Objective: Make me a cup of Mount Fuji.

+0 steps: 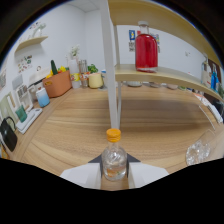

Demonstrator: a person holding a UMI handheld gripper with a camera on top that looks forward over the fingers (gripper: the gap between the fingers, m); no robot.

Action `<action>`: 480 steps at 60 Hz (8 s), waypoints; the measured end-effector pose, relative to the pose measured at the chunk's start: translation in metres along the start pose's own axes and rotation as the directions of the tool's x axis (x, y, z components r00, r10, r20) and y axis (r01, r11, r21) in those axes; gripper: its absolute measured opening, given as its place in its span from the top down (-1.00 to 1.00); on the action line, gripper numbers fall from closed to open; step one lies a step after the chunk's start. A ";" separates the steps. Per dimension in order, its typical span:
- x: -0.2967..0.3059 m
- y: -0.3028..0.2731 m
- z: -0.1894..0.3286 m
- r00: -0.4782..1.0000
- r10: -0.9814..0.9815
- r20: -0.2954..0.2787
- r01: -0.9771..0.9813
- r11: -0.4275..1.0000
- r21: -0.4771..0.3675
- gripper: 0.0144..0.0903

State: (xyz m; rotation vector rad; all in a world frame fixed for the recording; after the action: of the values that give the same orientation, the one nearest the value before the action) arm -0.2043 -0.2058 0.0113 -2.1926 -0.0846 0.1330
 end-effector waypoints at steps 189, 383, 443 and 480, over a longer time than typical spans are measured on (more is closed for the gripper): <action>0.306 -0.090 -0.085 -0.367 -0.903 -0.223 0.894 -0.277 -0.352 0.43; 0.113 -0.342 -0.212 0.997 -0.007 -0.081 0.041 0.904 0.425 -0.87; 0.100 -0.278 -0.215 1.000 0.002 -0.022 0.008 0.891 0.454 0.33; 0.108 -0.088 -0.112 0.677 0.661 0.324 -0.726 0.673 0.144 0.32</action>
State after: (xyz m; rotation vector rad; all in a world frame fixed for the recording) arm -0.0843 -0.2326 0.1409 -1.8150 0.6274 0.8130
